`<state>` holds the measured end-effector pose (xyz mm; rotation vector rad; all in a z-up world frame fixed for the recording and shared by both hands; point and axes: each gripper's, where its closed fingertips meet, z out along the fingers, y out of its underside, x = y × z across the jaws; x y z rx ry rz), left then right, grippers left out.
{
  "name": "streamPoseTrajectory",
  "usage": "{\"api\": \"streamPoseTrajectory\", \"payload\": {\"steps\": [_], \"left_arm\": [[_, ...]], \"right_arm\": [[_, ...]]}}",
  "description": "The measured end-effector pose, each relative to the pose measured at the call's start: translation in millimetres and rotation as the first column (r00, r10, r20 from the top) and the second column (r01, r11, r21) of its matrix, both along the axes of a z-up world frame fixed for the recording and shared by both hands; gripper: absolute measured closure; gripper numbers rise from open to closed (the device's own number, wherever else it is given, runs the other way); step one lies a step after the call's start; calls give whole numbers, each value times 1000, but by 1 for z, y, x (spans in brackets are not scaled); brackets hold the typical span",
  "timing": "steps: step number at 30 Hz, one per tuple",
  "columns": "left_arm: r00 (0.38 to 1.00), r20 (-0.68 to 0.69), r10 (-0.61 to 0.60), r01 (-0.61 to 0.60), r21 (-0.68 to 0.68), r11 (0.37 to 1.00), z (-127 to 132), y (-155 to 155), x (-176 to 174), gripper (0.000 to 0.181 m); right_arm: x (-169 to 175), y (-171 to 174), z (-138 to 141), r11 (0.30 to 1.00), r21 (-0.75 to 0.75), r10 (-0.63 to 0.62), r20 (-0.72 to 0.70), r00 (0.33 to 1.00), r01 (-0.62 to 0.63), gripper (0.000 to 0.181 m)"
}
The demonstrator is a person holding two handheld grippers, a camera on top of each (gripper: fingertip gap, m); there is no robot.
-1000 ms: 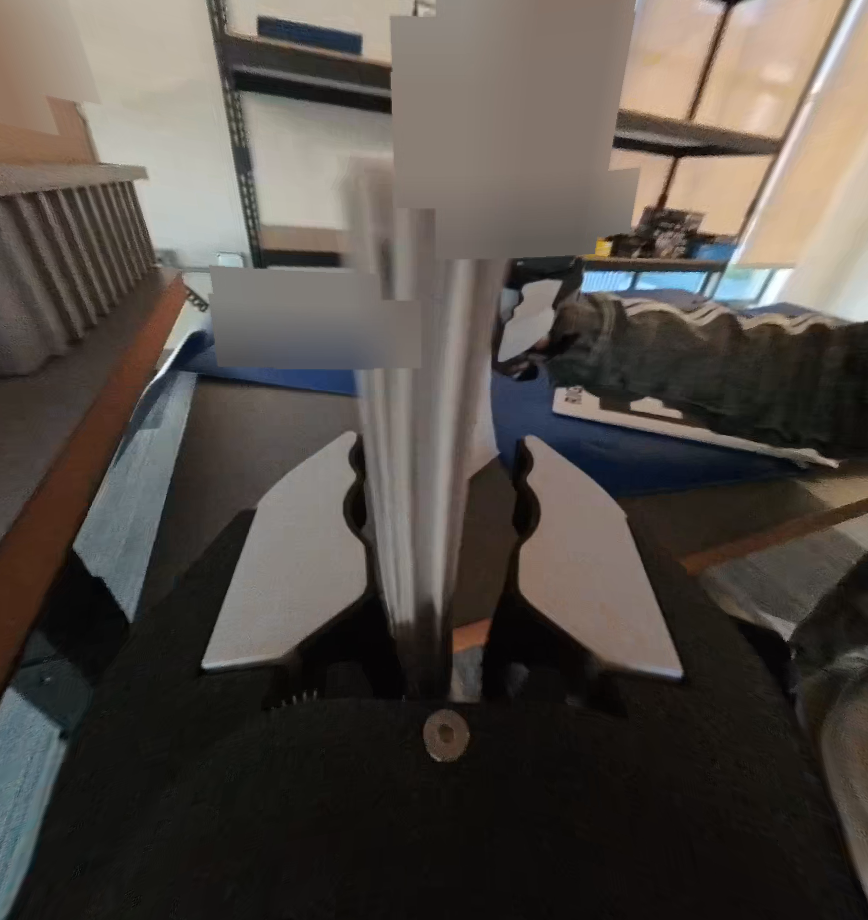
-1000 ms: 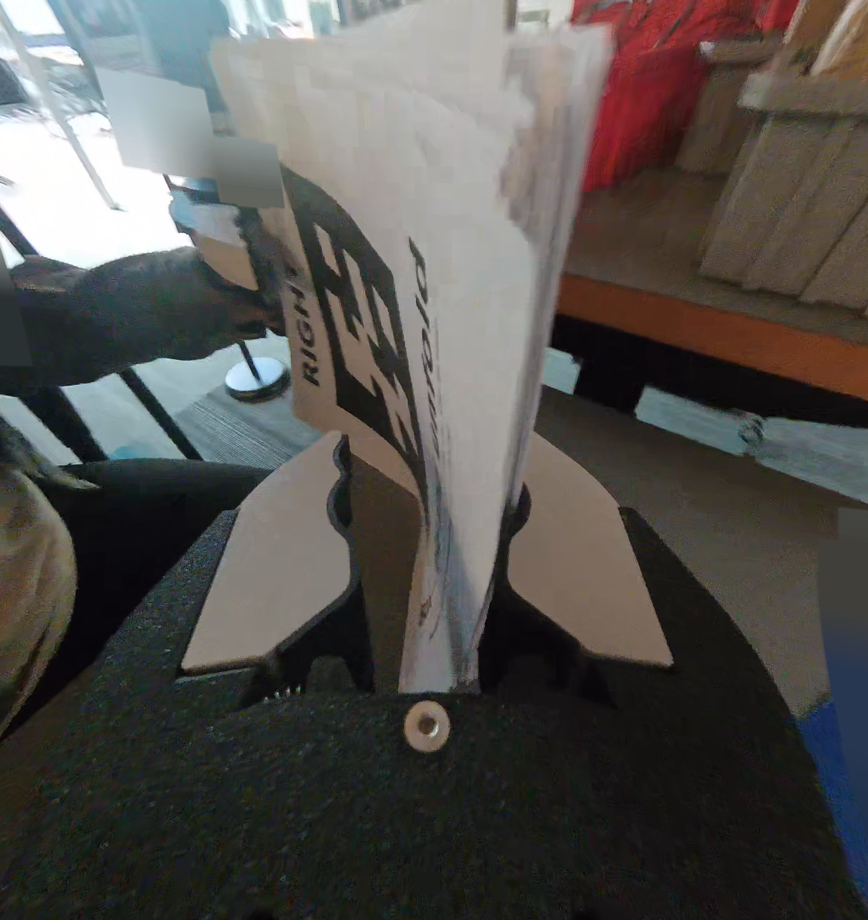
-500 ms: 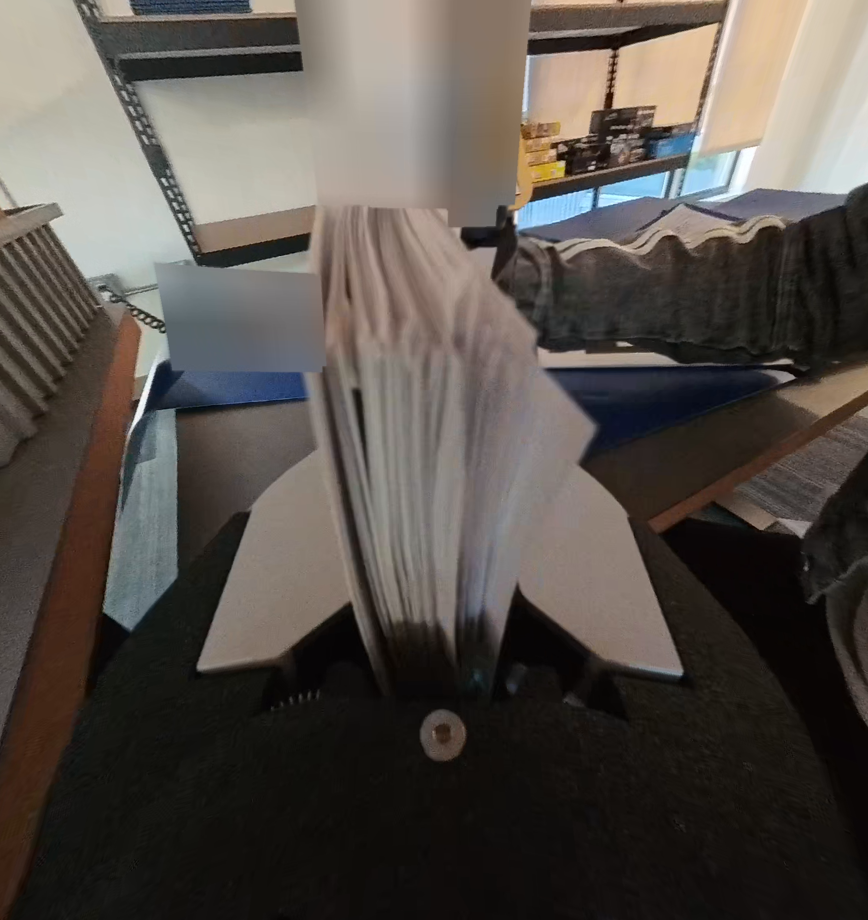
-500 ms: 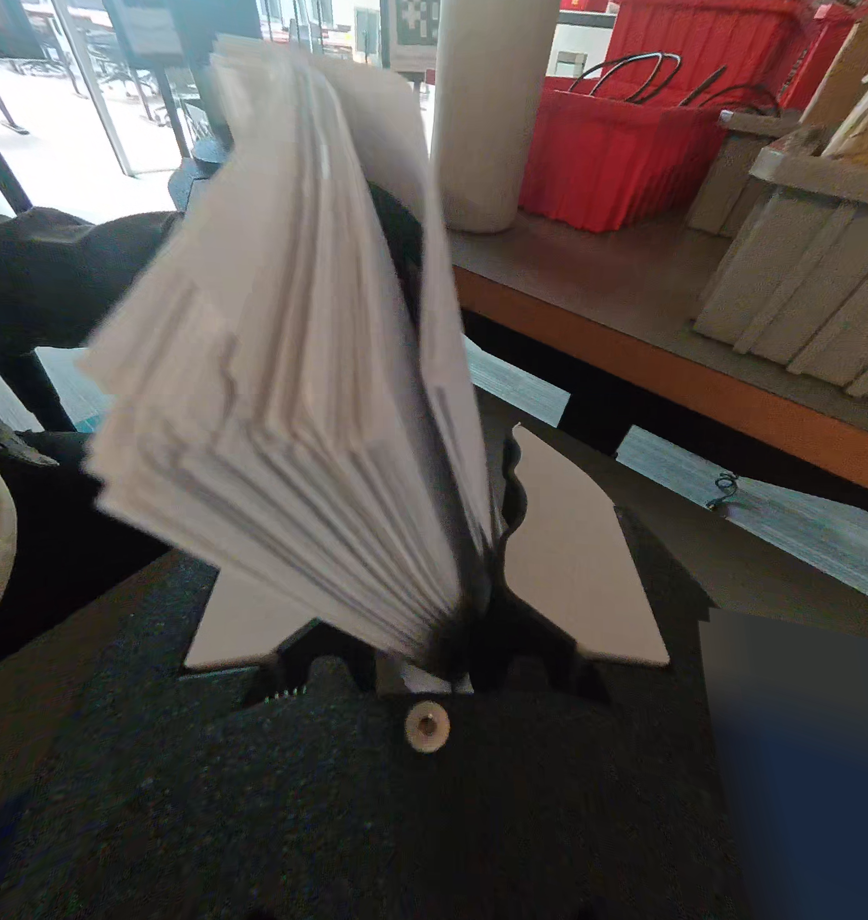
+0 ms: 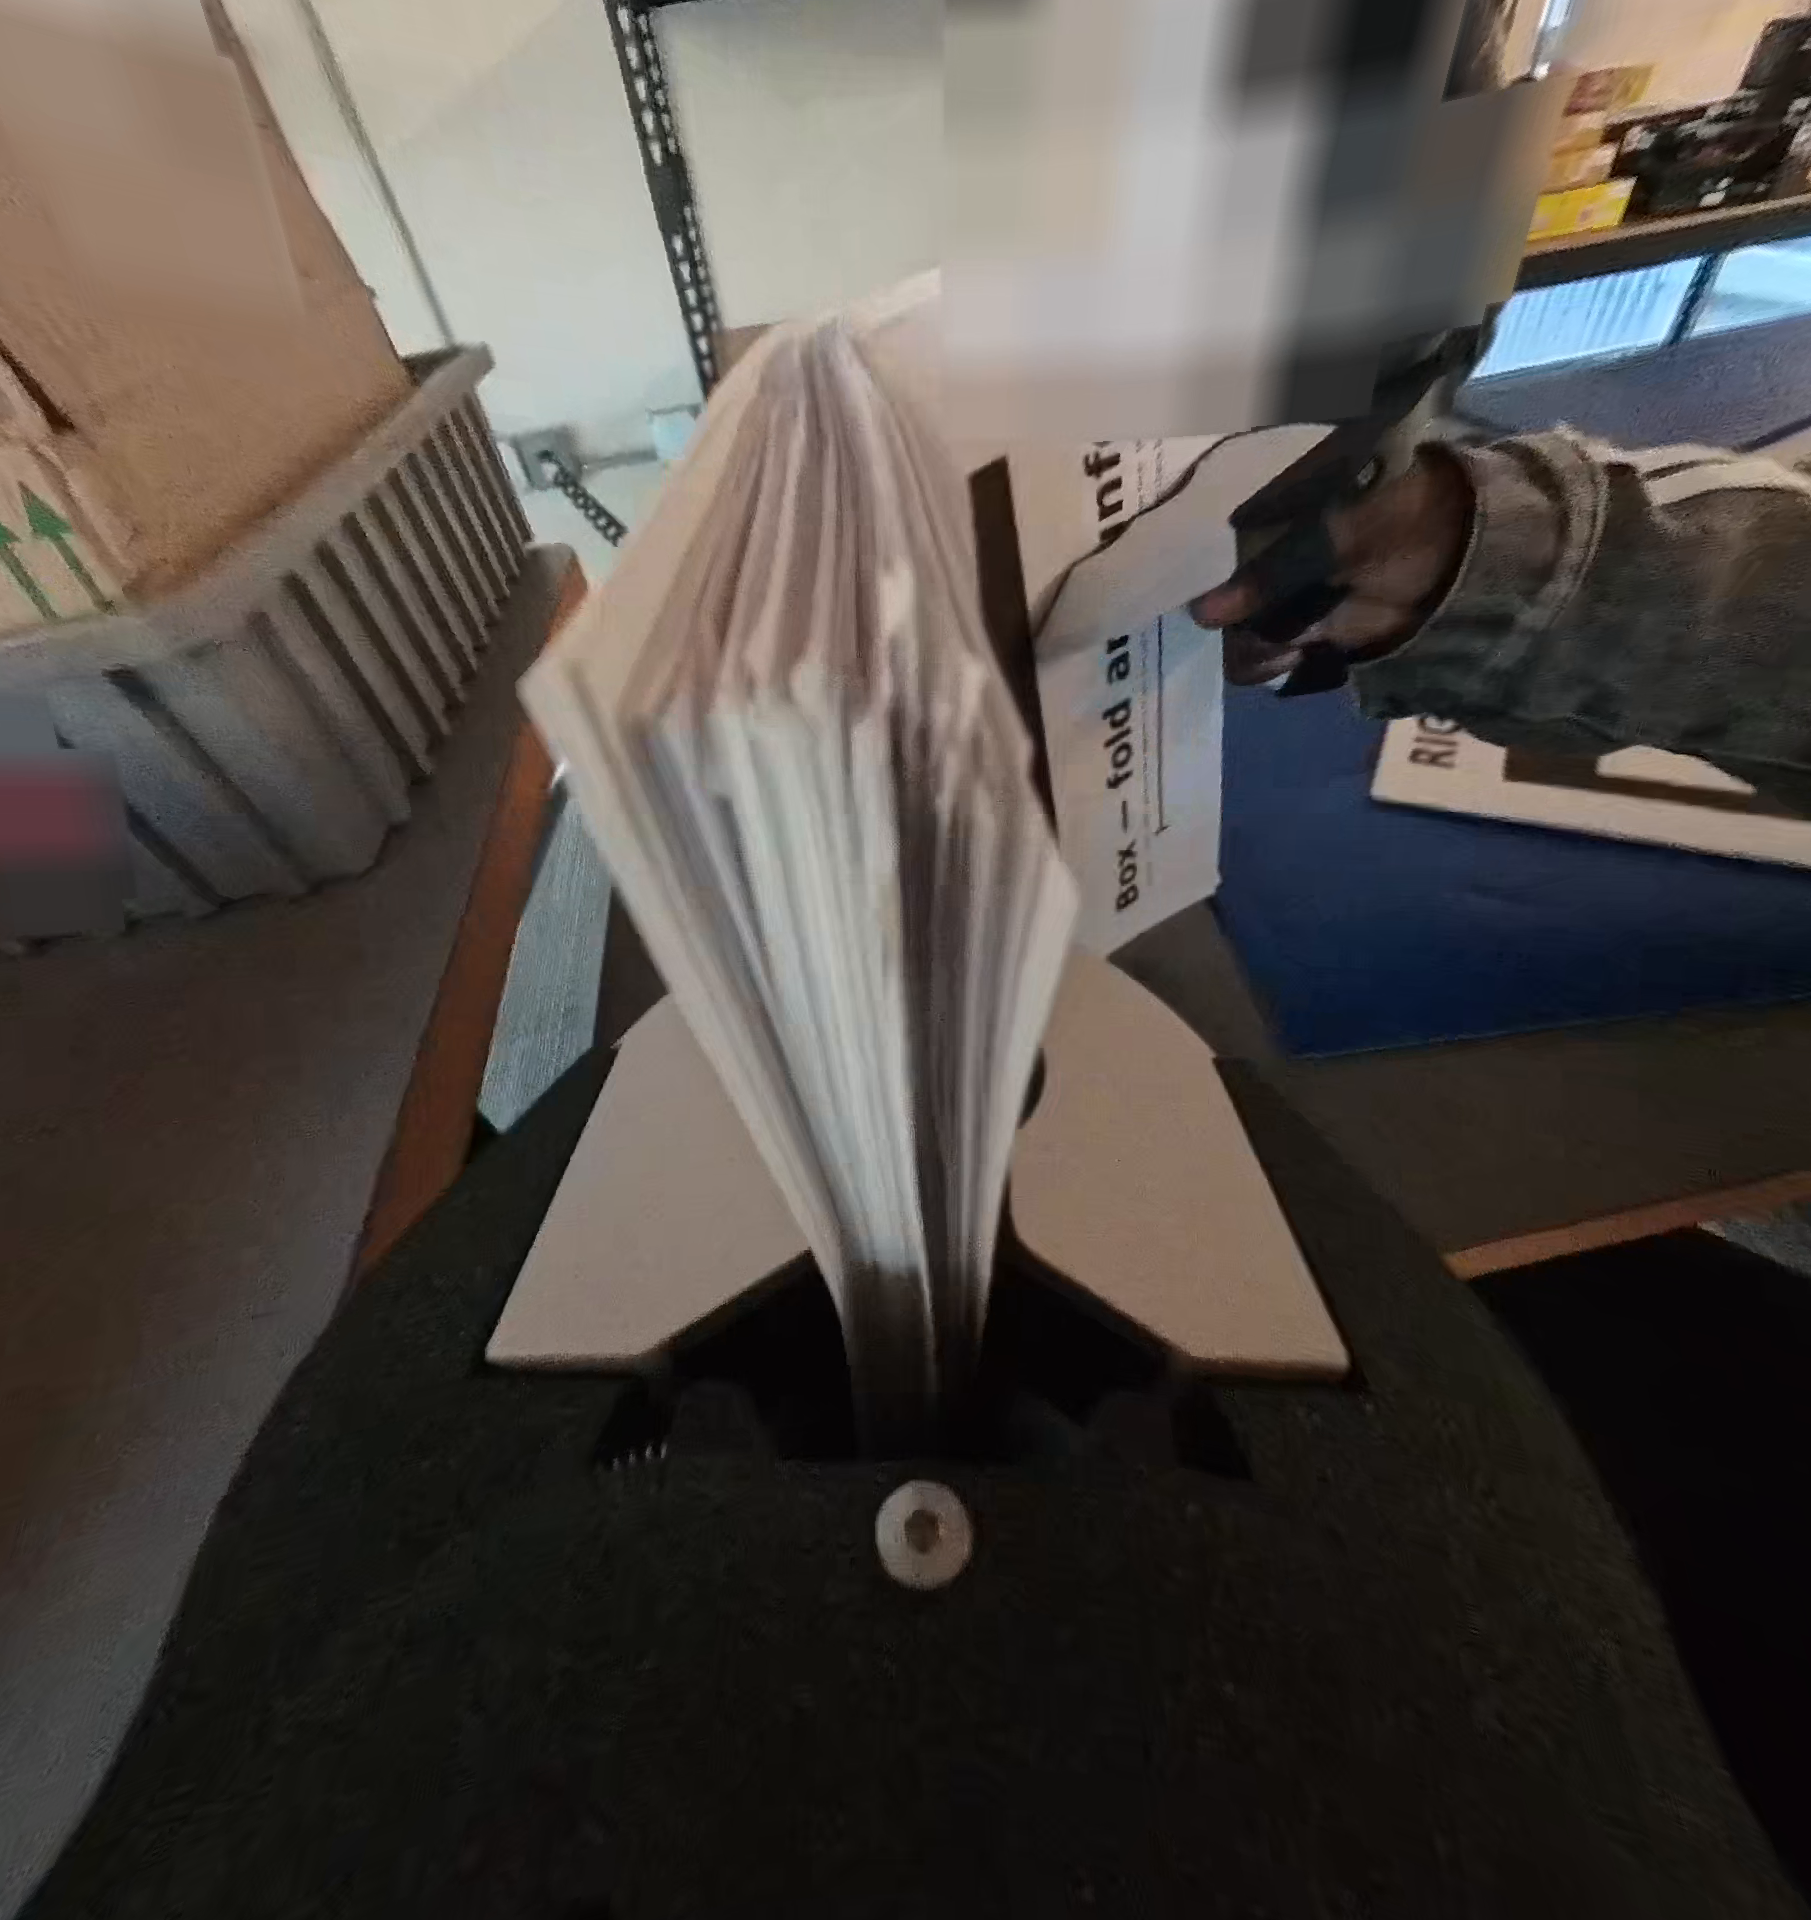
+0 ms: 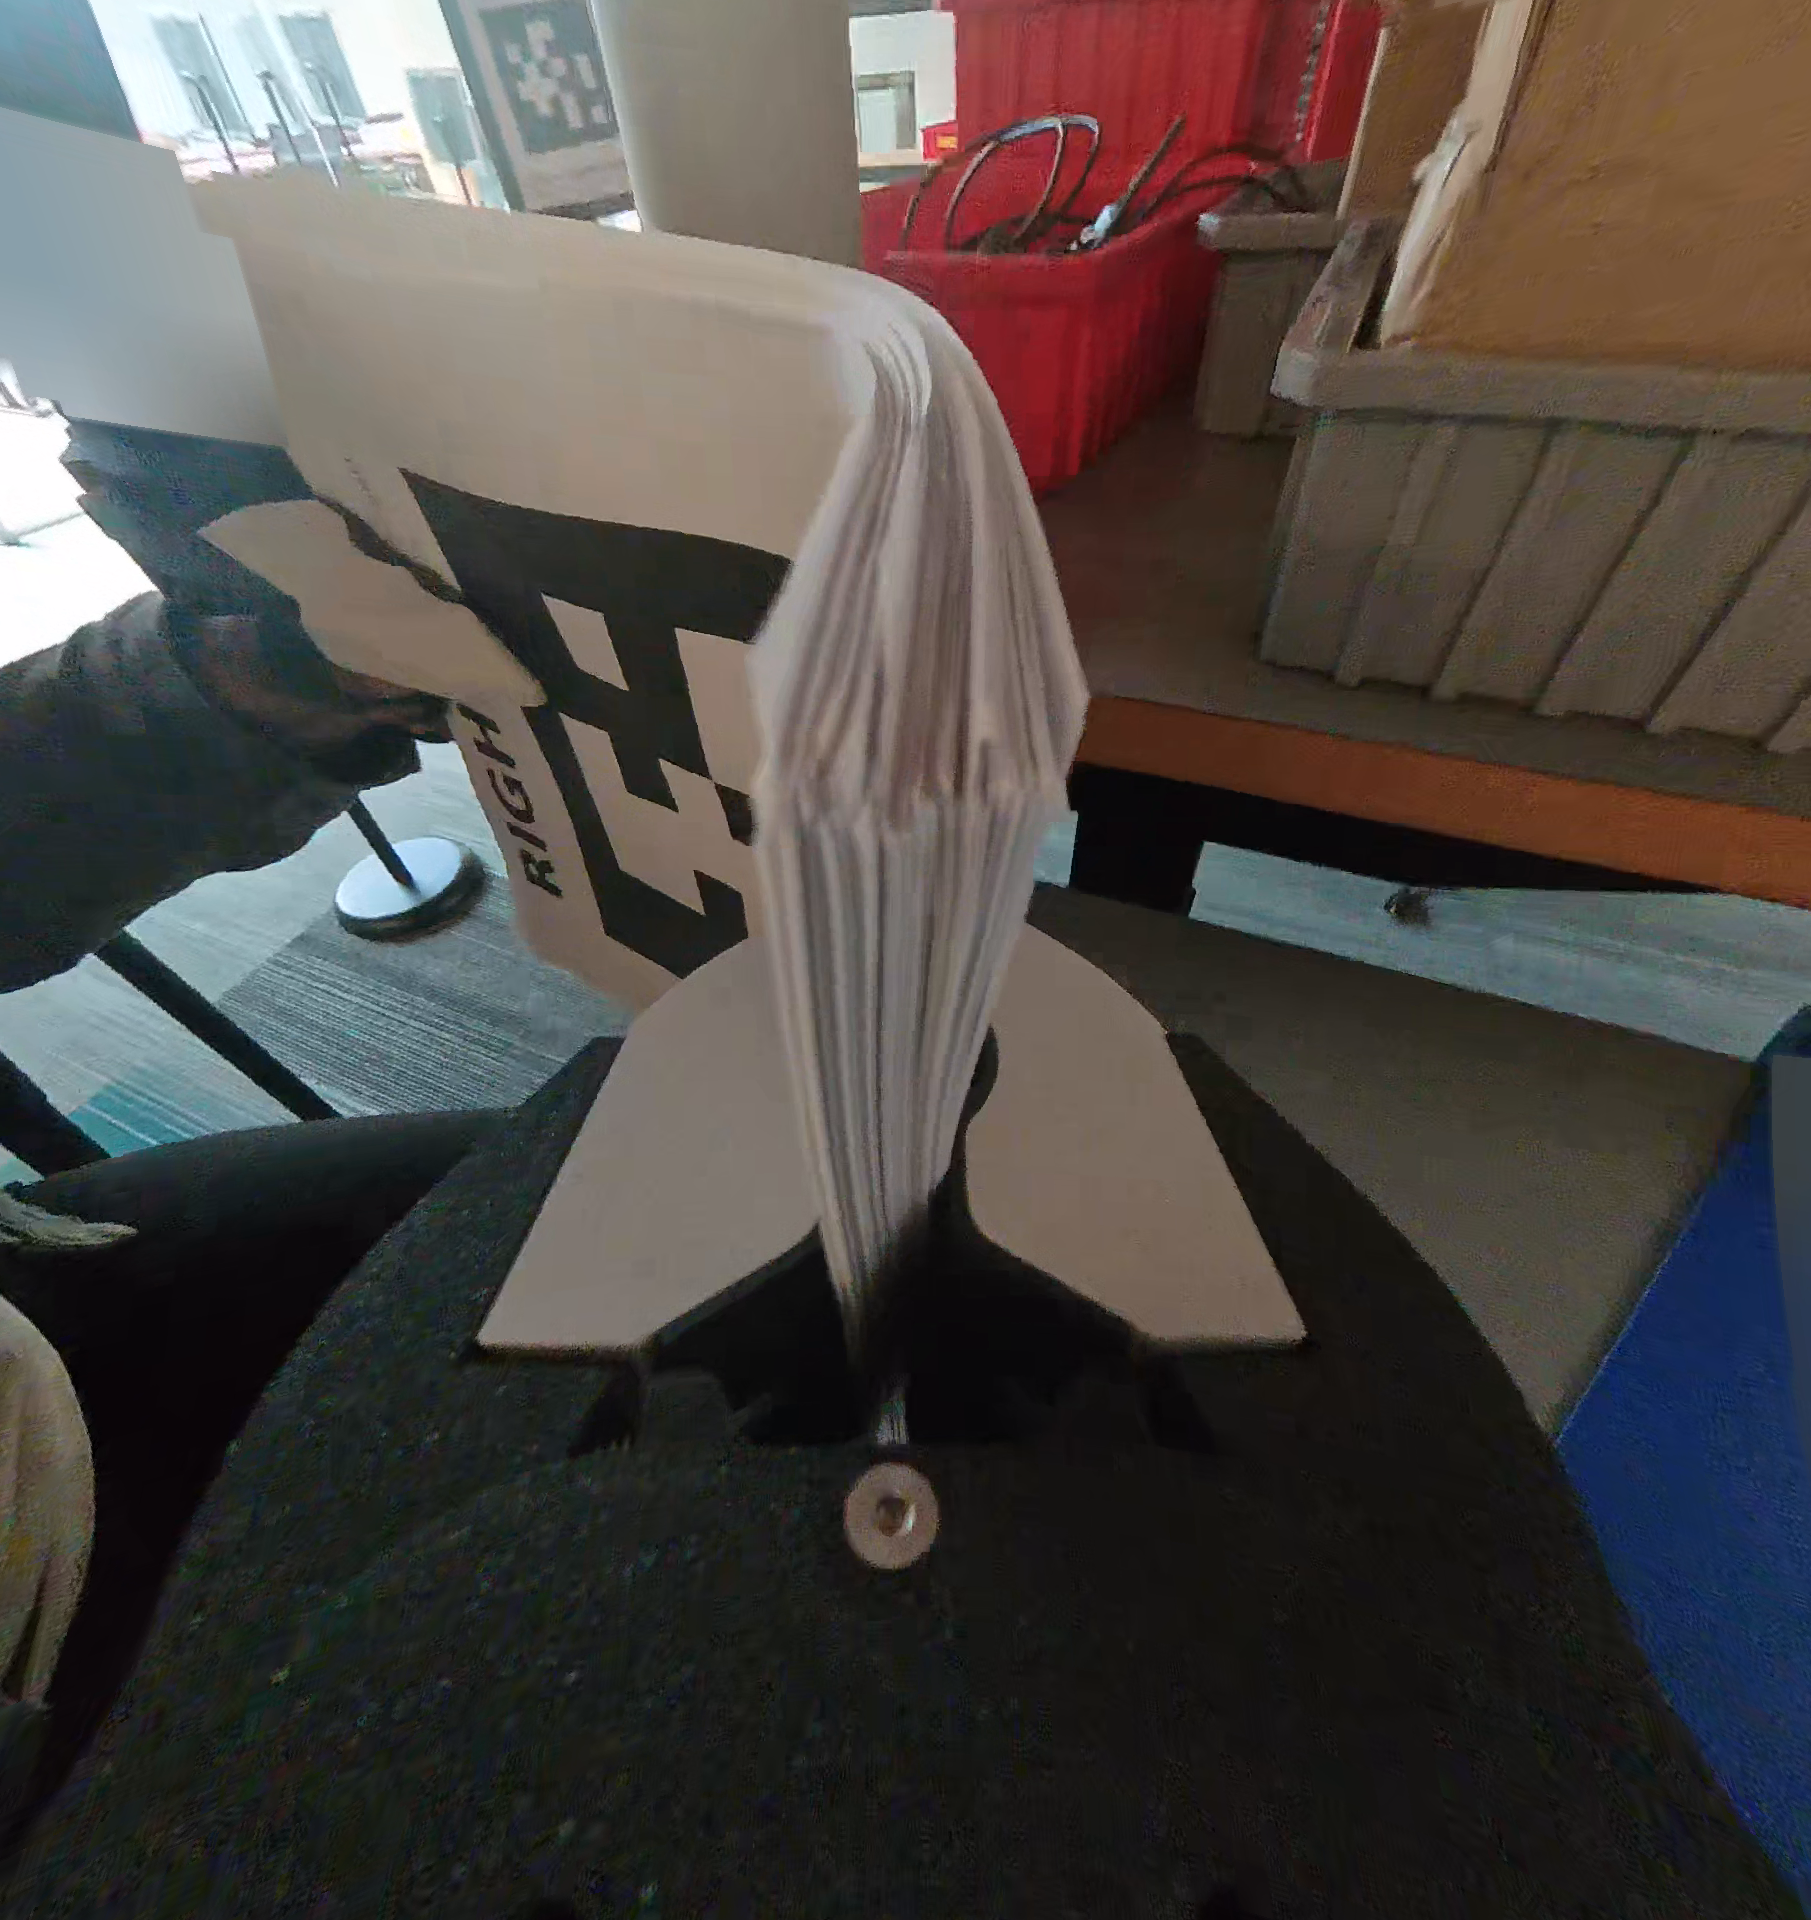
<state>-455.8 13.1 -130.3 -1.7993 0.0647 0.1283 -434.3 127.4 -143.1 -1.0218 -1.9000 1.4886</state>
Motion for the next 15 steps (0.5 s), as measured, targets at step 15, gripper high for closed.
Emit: {"api": "streamPoseTrajectory", "payload": {"steps": [15], "left_arm": [[950,305,-60,167,-337,926,-27,7,-5,159]], "right_arm": [[38,-18,-34,980,-88,-162,181,970,180,162]]}}
